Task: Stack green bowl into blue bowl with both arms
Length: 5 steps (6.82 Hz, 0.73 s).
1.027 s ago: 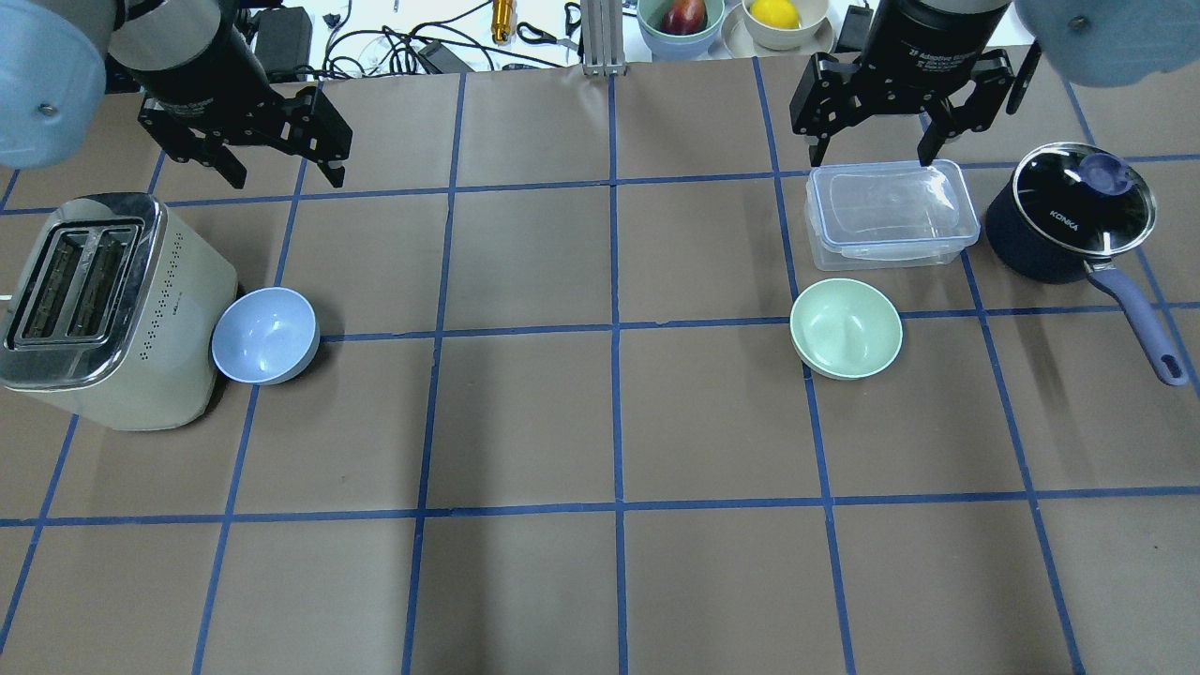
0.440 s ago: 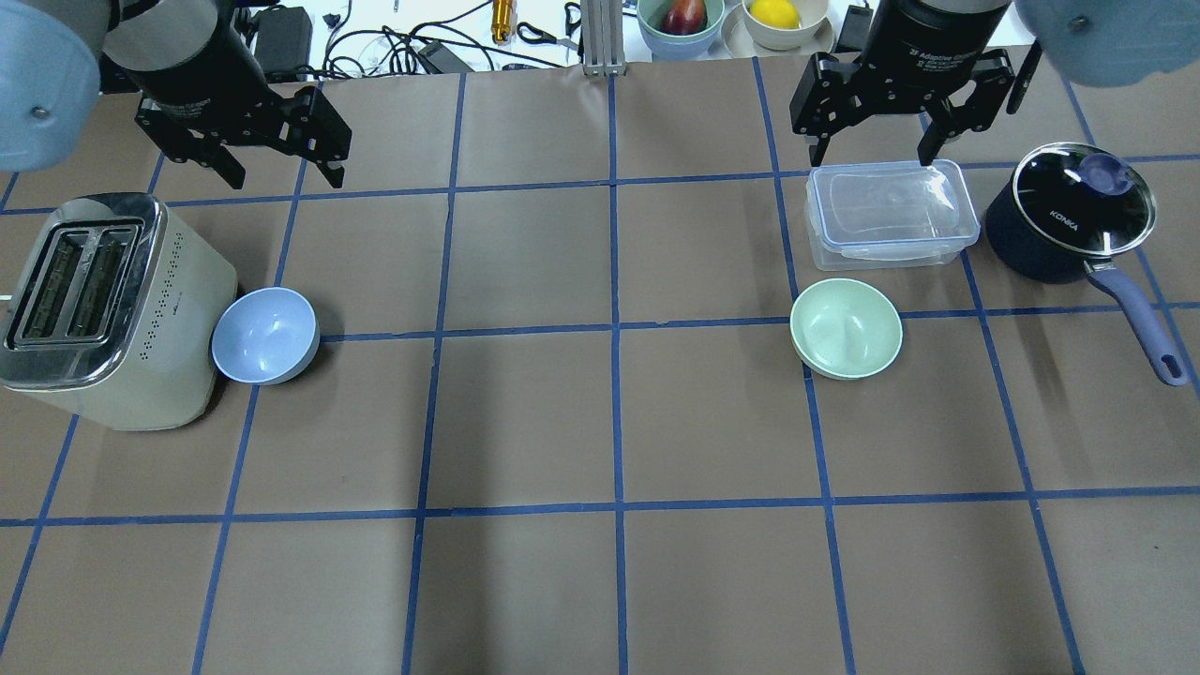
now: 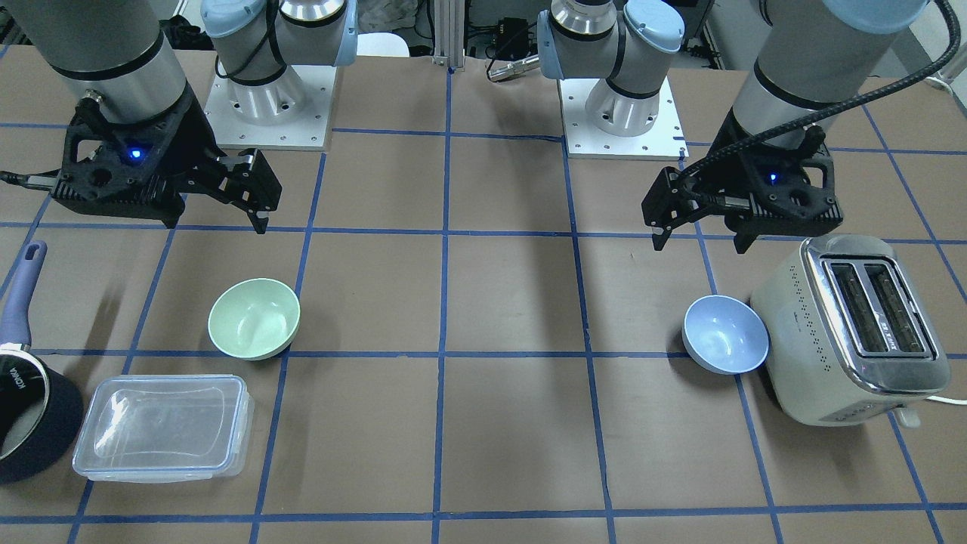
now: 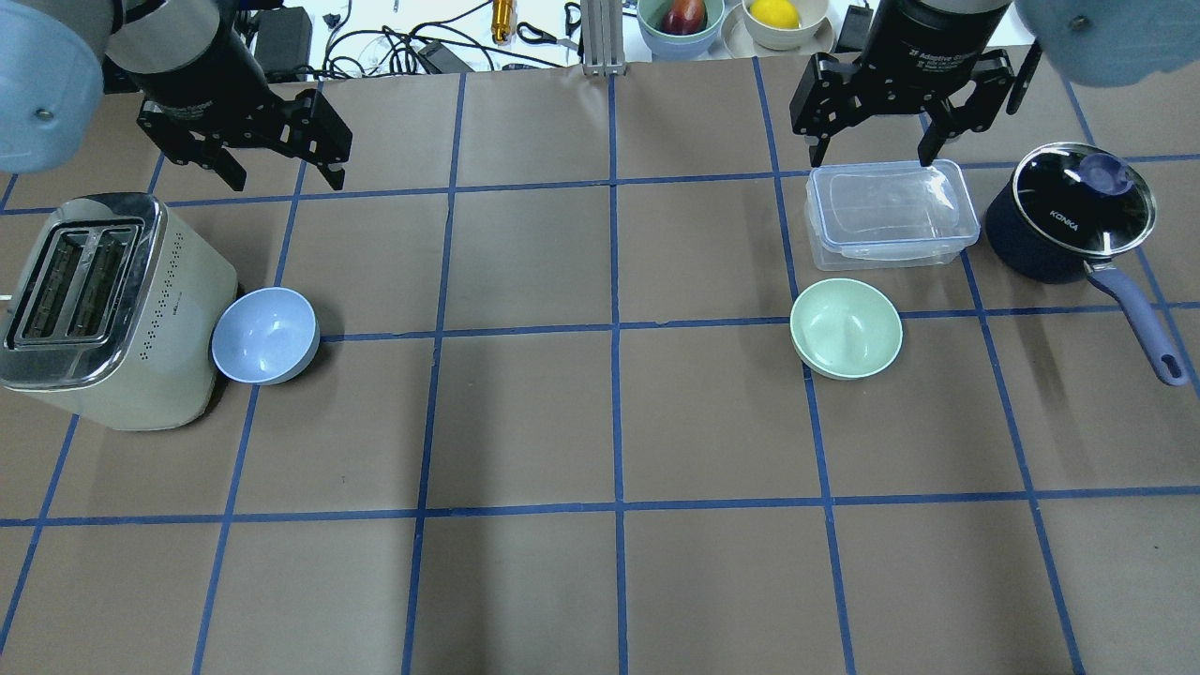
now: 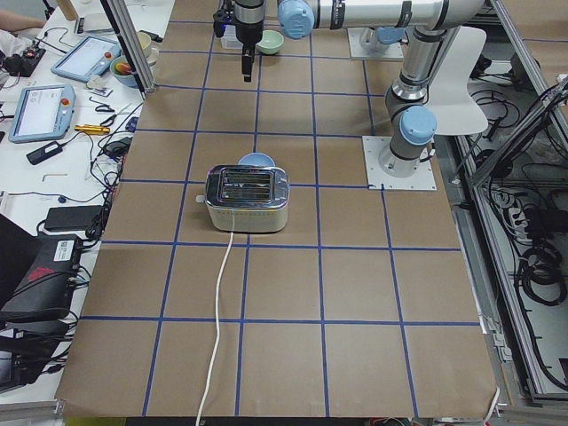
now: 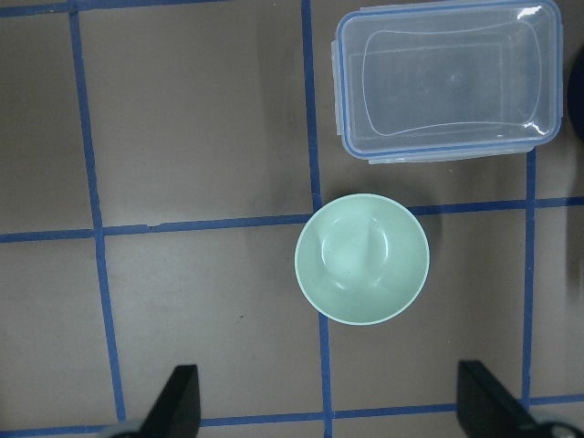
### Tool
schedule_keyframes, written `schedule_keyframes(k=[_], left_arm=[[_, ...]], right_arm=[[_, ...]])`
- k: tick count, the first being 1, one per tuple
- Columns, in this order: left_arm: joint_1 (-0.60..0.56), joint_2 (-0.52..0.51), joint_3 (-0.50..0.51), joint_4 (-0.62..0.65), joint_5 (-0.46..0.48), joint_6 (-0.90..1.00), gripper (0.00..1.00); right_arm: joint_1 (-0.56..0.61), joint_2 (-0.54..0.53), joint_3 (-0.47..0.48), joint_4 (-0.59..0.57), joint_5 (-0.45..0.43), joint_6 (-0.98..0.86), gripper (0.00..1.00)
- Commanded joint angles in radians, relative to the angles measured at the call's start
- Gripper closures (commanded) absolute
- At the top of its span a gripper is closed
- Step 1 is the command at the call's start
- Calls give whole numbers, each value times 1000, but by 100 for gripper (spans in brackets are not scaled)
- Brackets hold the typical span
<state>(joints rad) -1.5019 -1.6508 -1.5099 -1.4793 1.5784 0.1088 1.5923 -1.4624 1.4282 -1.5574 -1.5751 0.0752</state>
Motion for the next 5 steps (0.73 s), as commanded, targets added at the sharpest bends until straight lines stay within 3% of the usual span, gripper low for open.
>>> schedule_keyframes(k=[1, 5], left_arm=[[0, 5, -3, -1, 0, 0, 0], [0, 5, -9, -4, -5, 2, 0]], right_arm=[[-2, 0, 0, -1, 1, 0, 0], [0, 0, 2, -1, 1, 0, 0]])
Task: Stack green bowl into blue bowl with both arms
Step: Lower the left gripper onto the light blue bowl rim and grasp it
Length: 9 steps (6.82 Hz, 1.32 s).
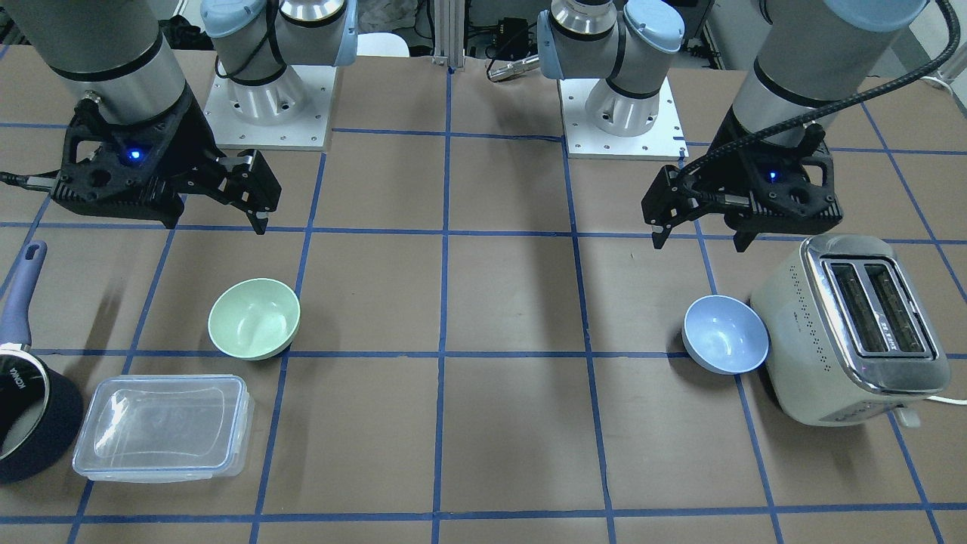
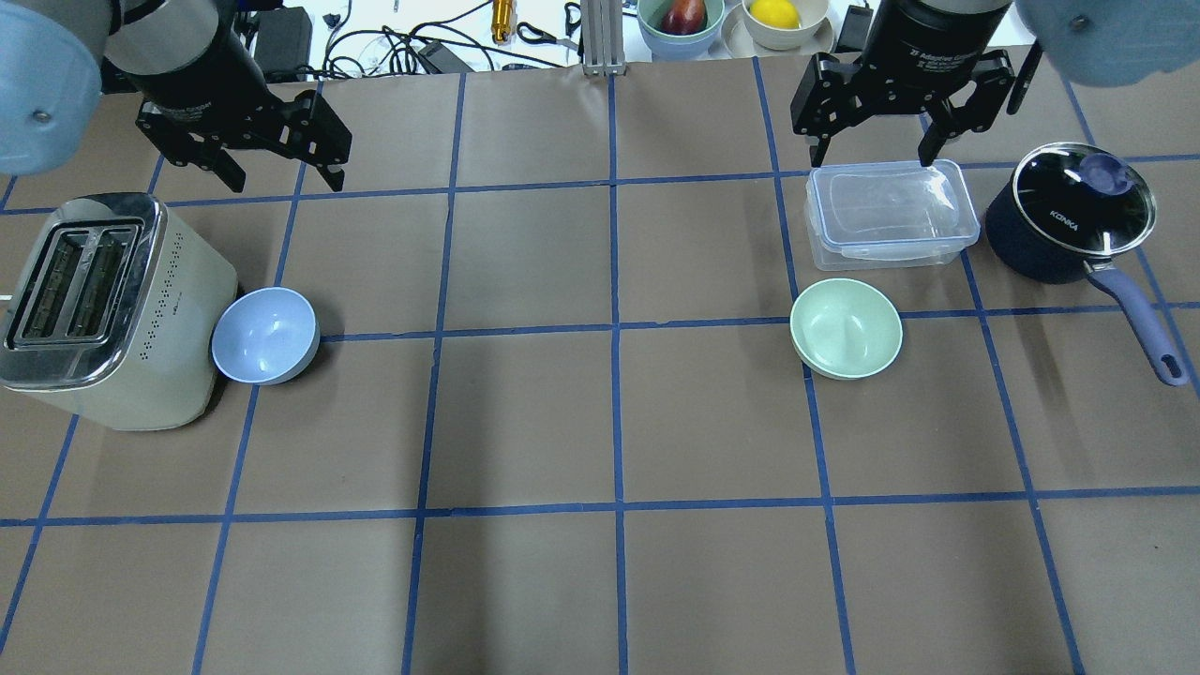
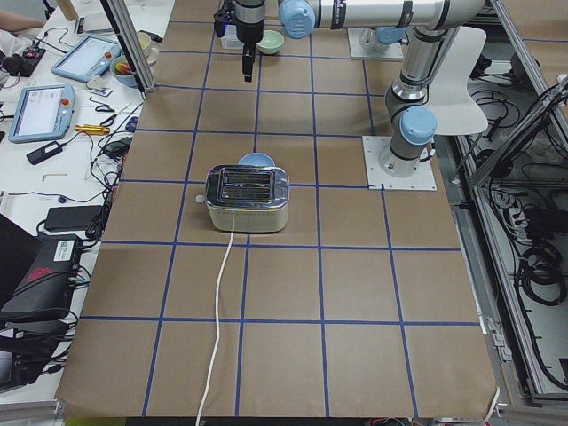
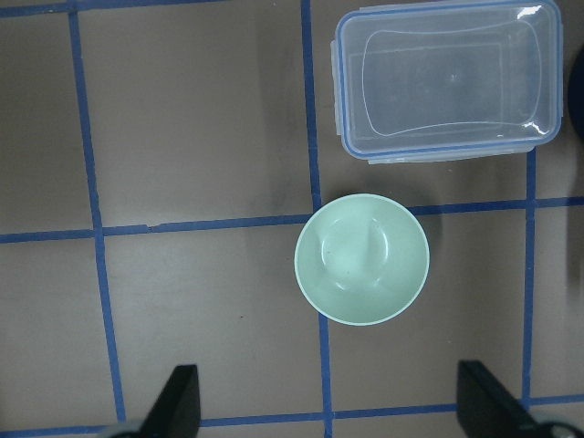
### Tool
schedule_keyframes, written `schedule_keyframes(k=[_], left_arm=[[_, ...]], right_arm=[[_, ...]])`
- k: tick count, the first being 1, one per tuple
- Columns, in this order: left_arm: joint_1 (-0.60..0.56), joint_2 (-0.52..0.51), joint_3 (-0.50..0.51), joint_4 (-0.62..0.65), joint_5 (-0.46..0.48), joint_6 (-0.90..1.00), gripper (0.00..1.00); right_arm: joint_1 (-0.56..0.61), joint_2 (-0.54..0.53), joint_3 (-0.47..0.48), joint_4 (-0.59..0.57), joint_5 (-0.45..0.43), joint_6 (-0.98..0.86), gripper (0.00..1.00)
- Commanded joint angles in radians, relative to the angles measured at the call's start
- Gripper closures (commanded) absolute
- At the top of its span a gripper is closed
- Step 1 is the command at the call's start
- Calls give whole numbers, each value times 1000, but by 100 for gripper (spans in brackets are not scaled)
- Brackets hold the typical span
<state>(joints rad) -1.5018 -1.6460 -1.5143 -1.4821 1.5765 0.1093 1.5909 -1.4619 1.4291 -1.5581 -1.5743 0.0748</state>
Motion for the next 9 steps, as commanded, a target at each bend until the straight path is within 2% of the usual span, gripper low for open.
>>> schedule_keyframes(k=[1, 2, 3, 5, 6, 9], left_arm=[[33, 17, -64, -67, -12, 50, 0], [66, 14, -157, -14, -12, 58, 0], [95, -7, -232, 105, -10, 88, 0], [149, -62, -357, 240, -4, 119, 0], [156, -108, -424, 376, -3, 118, 0], [156, -220, -435, 477, 0, 99, 1]], right_arm=[[1, 0, 1, 0, 2, 0, 0], [3, 0, 1, 0, 0, 3, 0], [1, 0, 1, 1, 0, 3, 0], [1, 0, 1, 3, 0, 2, 0], [1, 0, 1, 3, 0, 2, 0], [1, 2, 1, 3, 2, -1, 0]])
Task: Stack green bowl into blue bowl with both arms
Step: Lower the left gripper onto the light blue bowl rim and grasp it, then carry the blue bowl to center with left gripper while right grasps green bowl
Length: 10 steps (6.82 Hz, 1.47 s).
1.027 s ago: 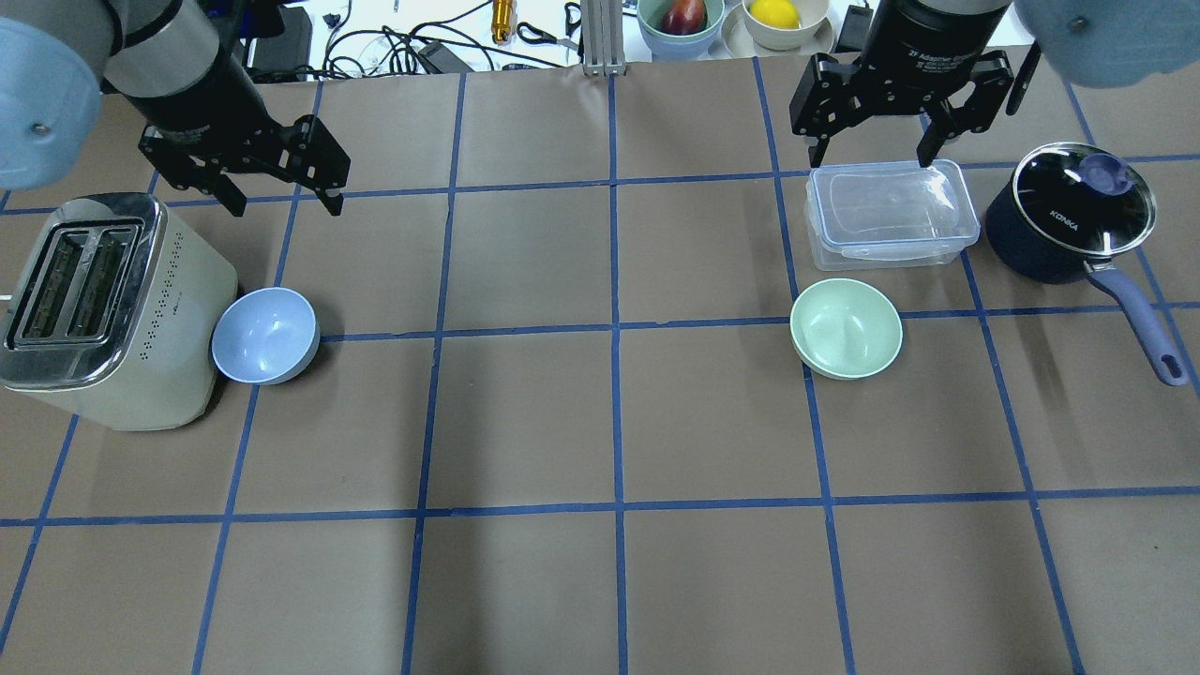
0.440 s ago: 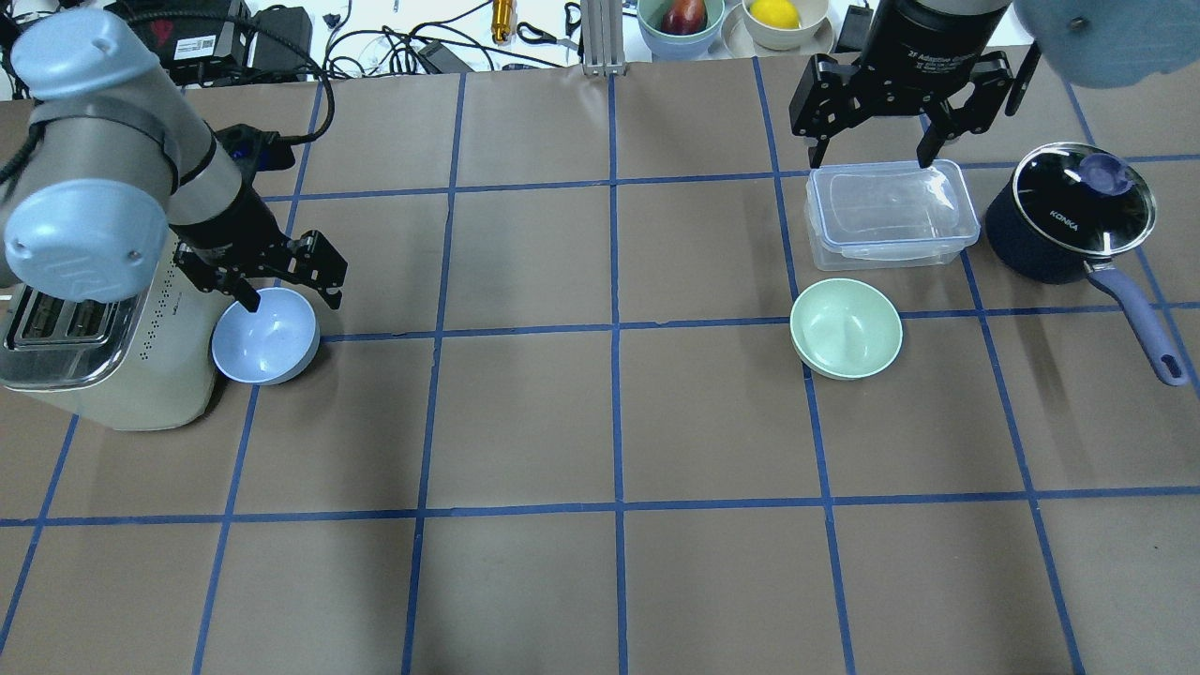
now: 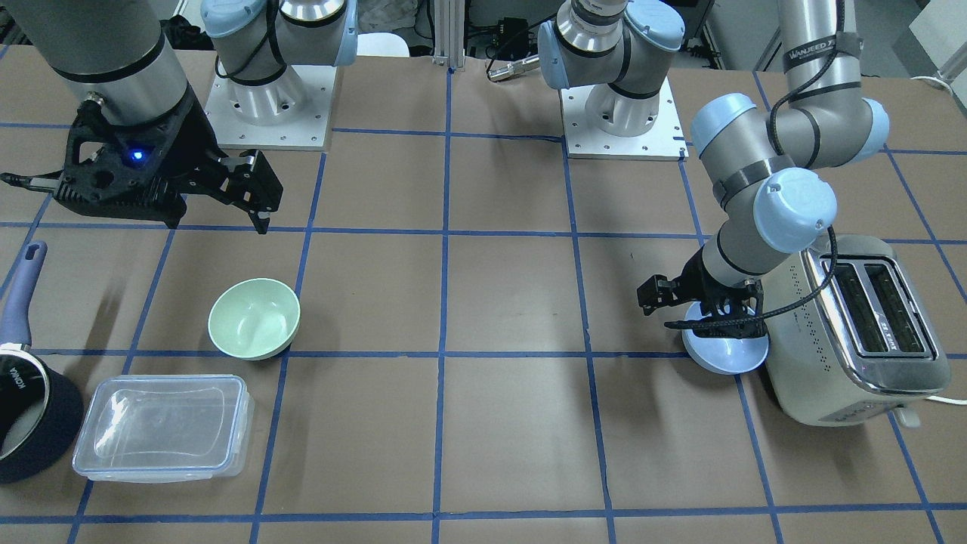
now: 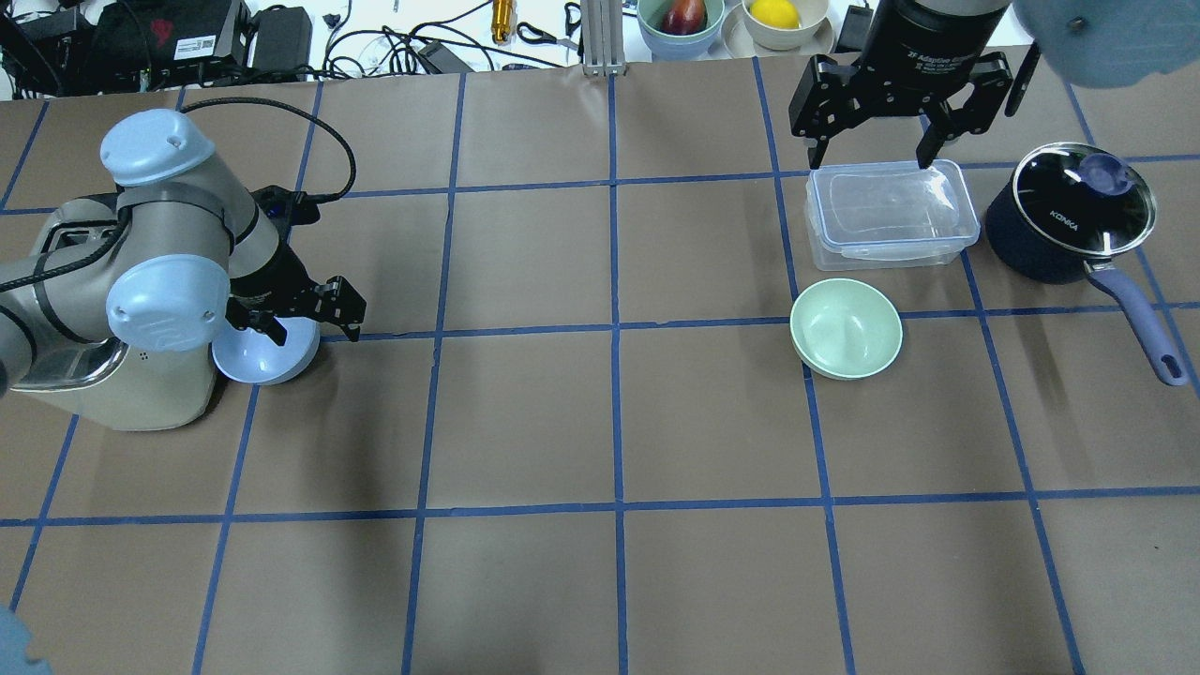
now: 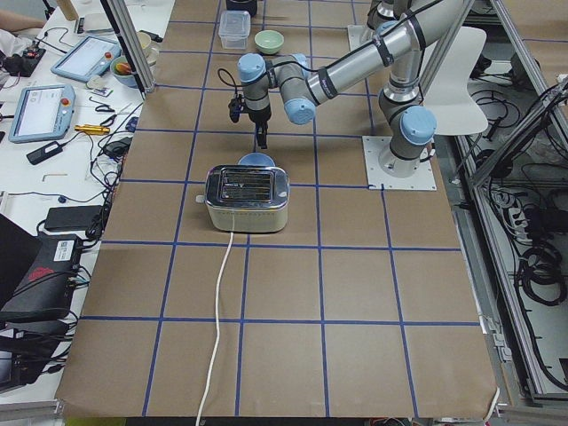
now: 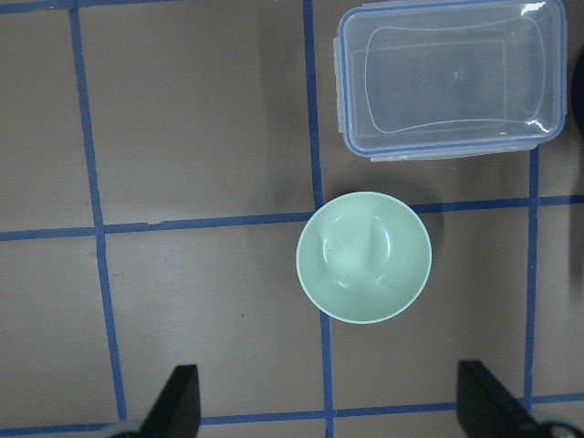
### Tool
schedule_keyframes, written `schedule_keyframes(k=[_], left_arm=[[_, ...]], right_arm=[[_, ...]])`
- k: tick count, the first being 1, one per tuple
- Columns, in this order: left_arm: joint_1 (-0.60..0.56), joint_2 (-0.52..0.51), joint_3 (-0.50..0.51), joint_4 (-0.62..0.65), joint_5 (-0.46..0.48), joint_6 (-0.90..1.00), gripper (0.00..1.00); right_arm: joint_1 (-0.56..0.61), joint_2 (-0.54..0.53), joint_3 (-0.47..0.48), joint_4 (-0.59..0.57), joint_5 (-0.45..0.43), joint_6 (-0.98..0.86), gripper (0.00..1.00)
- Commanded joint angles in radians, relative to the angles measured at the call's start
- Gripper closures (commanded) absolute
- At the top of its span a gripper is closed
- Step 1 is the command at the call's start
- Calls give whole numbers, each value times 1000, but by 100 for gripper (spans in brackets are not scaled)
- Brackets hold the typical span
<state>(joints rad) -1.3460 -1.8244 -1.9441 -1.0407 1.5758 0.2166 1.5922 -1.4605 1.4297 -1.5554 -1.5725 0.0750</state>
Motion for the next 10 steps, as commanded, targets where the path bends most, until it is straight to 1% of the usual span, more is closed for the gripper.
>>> schedule_keyframes(k=[1, 2, 3, 5, 6, 7, 8, 9, 10], left_arm=[[1, -59, -4, 48, 3, -6, 5], [2, -71, -10, 56, 45, -2, 41], [11, -67, -22, 45, 73, -13, 99], [27, -72, -12, 45, 75, -13, 100], [16, -67, -1, 45, 64, -51, 100], [7, -67, 37, 42, 61, -72, 100], [-11, -55, 92, -35, 62, -75, 100], [-50, -41, 181, -167, 58, -124, 100], [-136, -44, 242, -221, 26, -249, 100]], right_arm=[[0, 0, 0, 0, 0, -1, 0], [-1, 0, 0, 0, 0, -1, 0], [-2, 0, 0, 0, 0, -1, 0], [-5, 0, 2, 0, 0, -4, 0], [-18, 2, 2, 2, 2, -29, 0], [-43, 5, 14, 2, 0, -65, 0], [-93, 5, 68, -15, 3, -143, 0], [-165, 3, 153, -78, 6, -191, 0], [-219, 2, 238, -160, 12, -245, 0]])
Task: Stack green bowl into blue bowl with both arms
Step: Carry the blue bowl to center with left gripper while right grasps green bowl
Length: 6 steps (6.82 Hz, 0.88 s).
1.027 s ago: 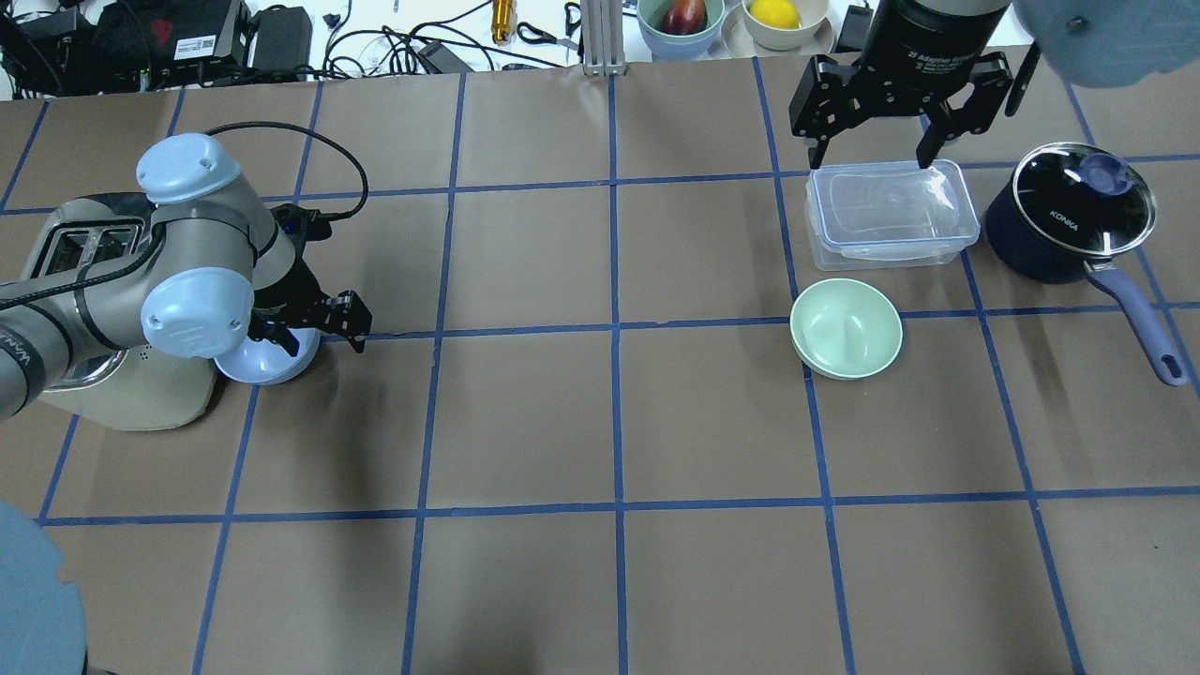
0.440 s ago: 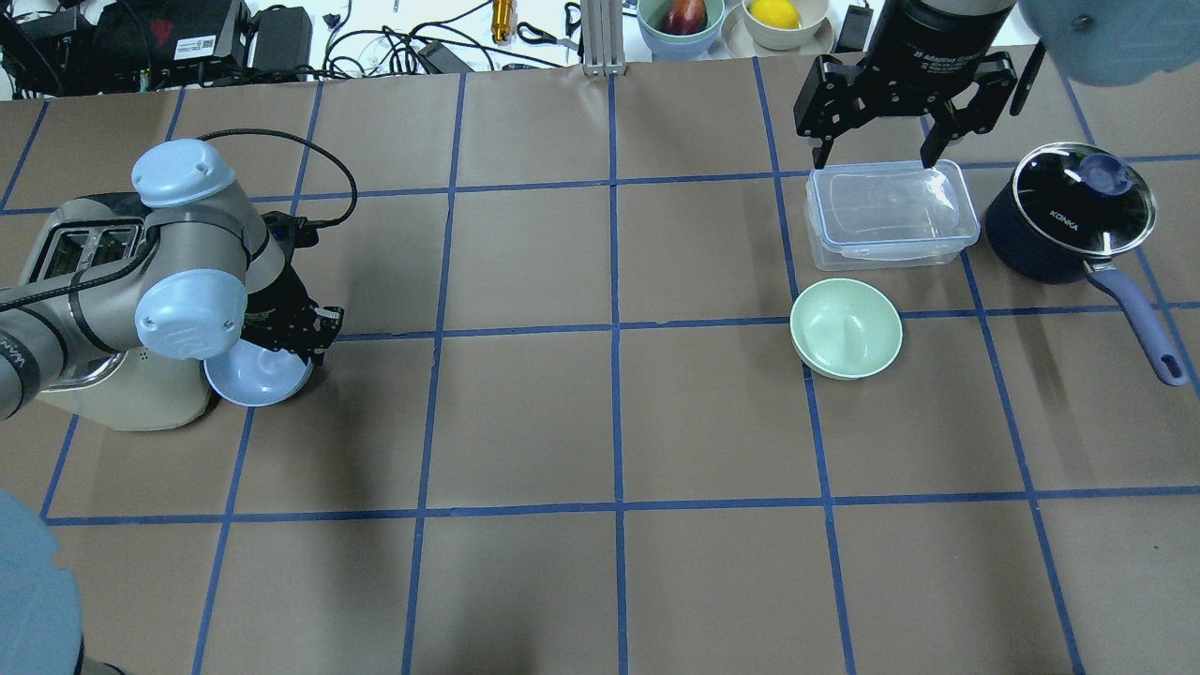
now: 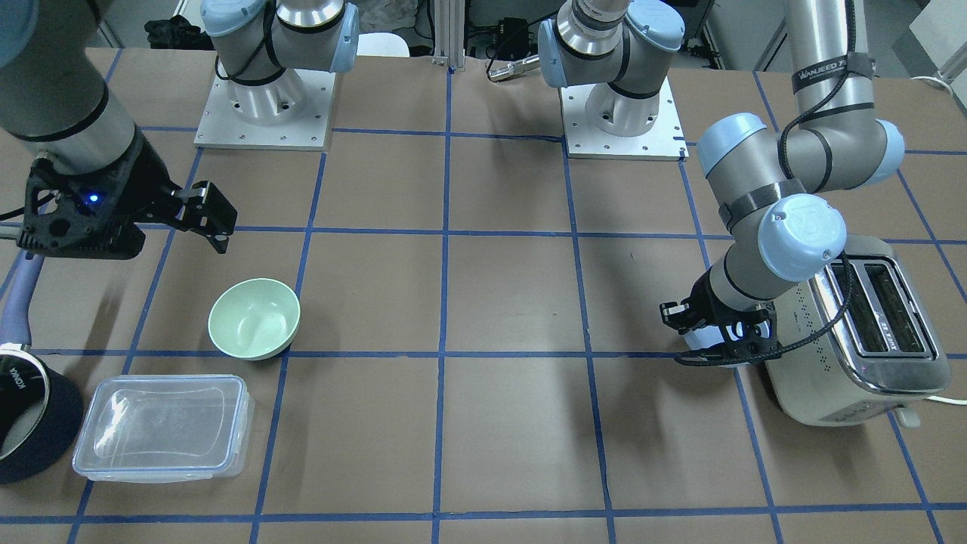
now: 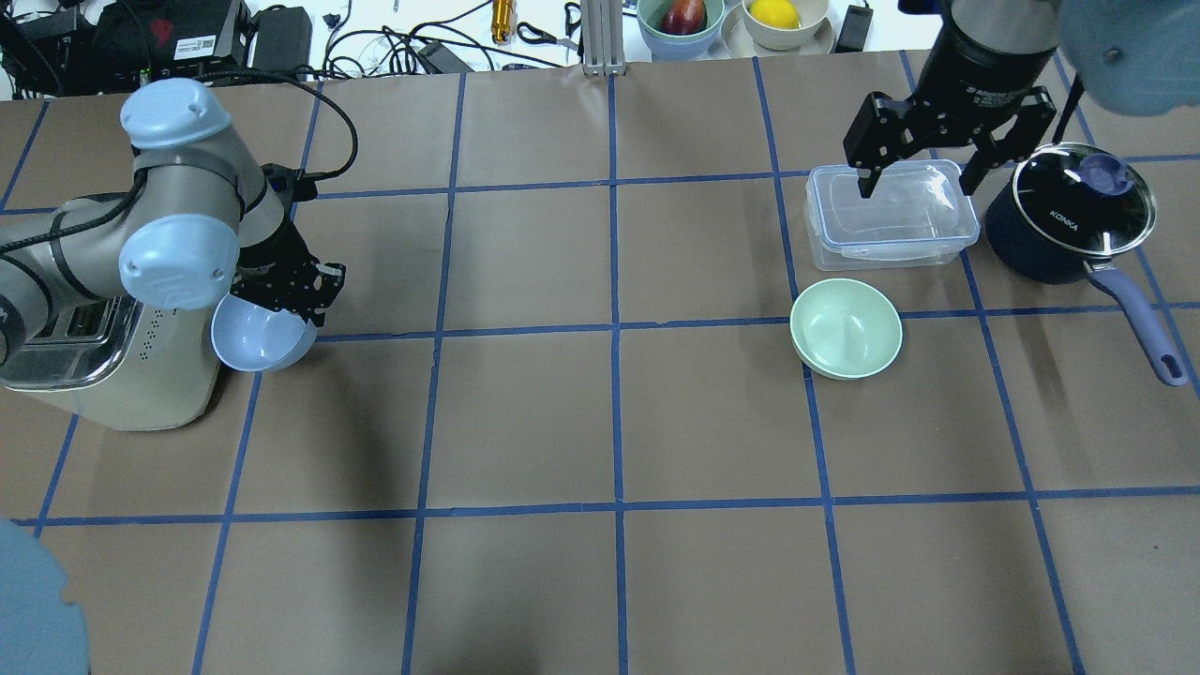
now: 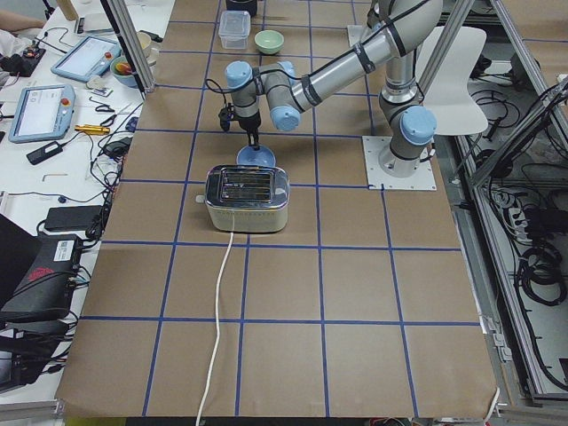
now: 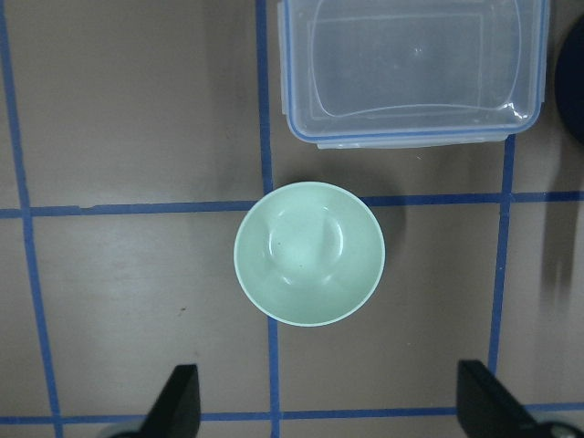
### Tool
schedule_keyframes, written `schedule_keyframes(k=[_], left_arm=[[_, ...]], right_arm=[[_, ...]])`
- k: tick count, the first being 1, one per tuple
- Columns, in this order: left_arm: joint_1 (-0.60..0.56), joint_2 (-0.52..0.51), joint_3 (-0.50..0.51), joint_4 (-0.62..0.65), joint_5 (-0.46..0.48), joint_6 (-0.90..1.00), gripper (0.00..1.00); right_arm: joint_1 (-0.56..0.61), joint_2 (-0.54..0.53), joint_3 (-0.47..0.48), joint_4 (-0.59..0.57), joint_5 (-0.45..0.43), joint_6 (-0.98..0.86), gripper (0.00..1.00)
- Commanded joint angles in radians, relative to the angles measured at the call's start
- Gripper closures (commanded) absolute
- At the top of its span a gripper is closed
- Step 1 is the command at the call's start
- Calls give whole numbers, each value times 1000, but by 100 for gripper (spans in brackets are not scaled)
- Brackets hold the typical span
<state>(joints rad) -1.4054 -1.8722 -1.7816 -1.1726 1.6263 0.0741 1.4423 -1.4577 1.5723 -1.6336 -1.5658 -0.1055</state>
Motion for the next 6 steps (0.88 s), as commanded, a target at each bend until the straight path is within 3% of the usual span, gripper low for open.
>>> schedule_keyframes(k=[1, 2, 3, 4, 5, 6], left_arm=[[-178, -16, 88, -78, -34, -197, 100], [-254, -39, 88, -70, -63, -311, 100], [-324, -51, 93, 32, -166, -455, 100], [-413, -64, 96, 127, -204, -590, 100], [-462, -83, 114, 187, -245, -717, 100], [-504, -111, 151, 188, -247, -810, 100]], right_arm=[[-100, -3, 182, -163, 4, -83, 0], [-115, 5, 251, -231, 13, -82, 0], [-115, 23, 321, -332, 12, -79, 0], [-112, 68, 400, -468, 10, -69, 2], [-112, 89, 454, -571, 12, -69, 13], [-112, 108, 475, -618, 12, -69, 15]])
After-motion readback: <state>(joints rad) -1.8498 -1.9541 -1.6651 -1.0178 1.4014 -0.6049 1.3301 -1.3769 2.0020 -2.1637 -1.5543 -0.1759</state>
